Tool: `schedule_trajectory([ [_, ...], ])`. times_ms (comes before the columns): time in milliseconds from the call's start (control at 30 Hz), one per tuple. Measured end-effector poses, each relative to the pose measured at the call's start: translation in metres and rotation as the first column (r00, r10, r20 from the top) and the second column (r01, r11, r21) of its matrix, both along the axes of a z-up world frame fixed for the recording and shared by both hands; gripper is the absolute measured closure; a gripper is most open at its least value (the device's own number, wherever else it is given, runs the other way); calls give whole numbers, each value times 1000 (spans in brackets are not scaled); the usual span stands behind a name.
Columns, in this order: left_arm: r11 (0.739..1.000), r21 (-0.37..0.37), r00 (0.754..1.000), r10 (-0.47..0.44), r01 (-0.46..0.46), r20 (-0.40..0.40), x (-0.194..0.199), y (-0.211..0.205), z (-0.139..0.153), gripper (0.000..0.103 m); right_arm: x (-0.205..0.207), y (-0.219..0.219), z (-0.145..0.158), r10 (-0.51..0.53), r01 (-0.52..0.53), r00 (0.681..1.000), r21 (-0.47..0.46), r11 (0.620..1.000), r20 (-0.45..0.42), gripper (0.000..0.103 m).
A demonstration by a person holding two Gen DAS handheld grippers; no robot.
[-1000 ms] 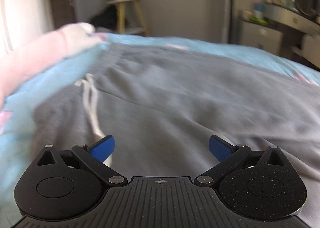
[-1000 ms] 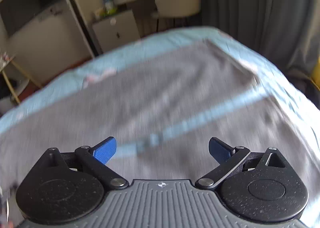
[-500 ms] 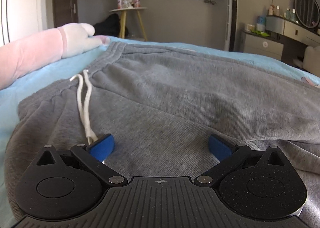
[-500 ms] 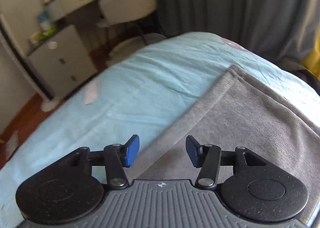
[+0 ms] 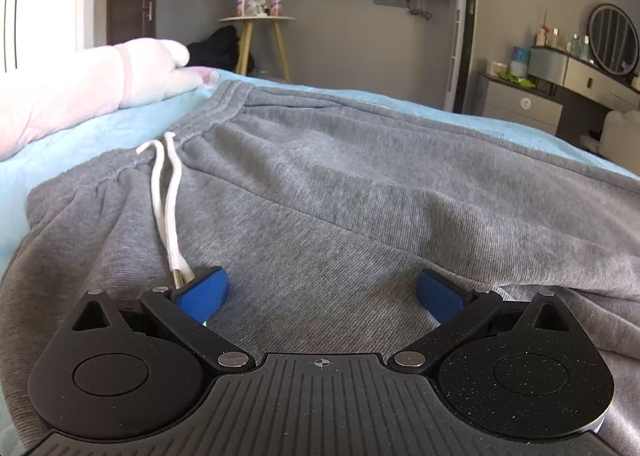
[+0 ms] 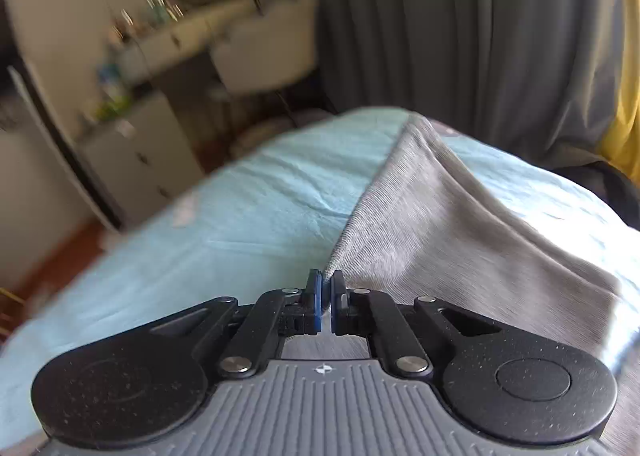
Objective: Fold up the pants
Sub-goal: 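Lift the hem with the right gripper over the other leg while left grips waistband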
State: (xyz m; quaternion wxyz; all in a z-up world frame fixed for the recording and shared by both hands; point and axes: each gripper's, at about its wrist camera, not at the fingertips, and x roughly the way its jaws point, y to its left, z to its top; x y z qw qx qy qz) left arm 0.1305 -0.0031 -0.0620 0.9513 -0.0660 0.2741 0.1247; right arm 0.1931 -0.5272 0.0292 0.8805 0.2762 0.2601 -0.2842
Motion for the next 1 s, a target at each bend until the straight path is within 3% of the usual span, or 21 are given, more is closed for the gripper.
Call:
schedule_trajectory([
  [100, 1000, -27, 1000, -2, 3, 9, -1, 4, 2, 0, -93, 17, -1, 7, -8, 997, 9, 1000, 73, 100],
  [200, 998, -58, 1000, -7, 8, 17, -2, 8, 5, 0, -174, 39, -21, -40, 42, 995, -20, 999, 88, 100],
  [300, 995, -104, 1000, -6, 8, 16, -5, 14, 11, 0, -217, 41, -53, -103, 102, 993, 30, 994, 60, 100],
  [400, 981, -195, 1000, 3, -1, 11, -8, 21, 29, 0, -225, 22, -65, -82, 68, 990, 124, 990, 111, 96],
  [467, 962, -272, 998, -16, 31, 57, -9, 25, 46, 0, -225, 8, -67, -95, 62, 979, 179, 982, 179, 91],
  [533, 949, -309, 996, -46, 69, 81, 2, 27, 63, 0, -221, -3, -78, -113, 49, 968, 275, 960, 222, 73],
  [567, 943, -323, 995, -63, 86, 82, 12, 27, 71, 0, -216, -9, -87, -130, 47, 963, 327, 944, 237, 72],
  [667, 912, -391, 992, -107, 123, 60, 54, 25, 85, 0, -209, -18, -105, -166, 36, 944, 409, 912, 286, 72],
  [767, 900, -426, 995, -96, 87, 1, 100, 19, 84, 0, -205, -26, -107, -155, -8, 927, 432, 902, 341, 73],
  [800, 896, -438, 996, -88, 69, -23, 115, 18, 82, 0, -205, -28, -107, -155, -16, 921, 432, 902, 357, 76],
  [833, 889, -455, 996, -81, 53, -42, 127, 15, 79, 1, -205, -28, -108, -152, -23, 917, 429, 903, 370, 86],
  [933, 877, -480, 992, -74, 14, -106, 158, 7, 68, 22, -204, -33, -115, -146, -44, 913, 446, 894, 381, 98],
  [1000, 877, -480, 984, -98, 14, -150, 176, 4, 59, 27, -202, -35, -118, -145, -47, 912, 449, 892, 384, 98],
])
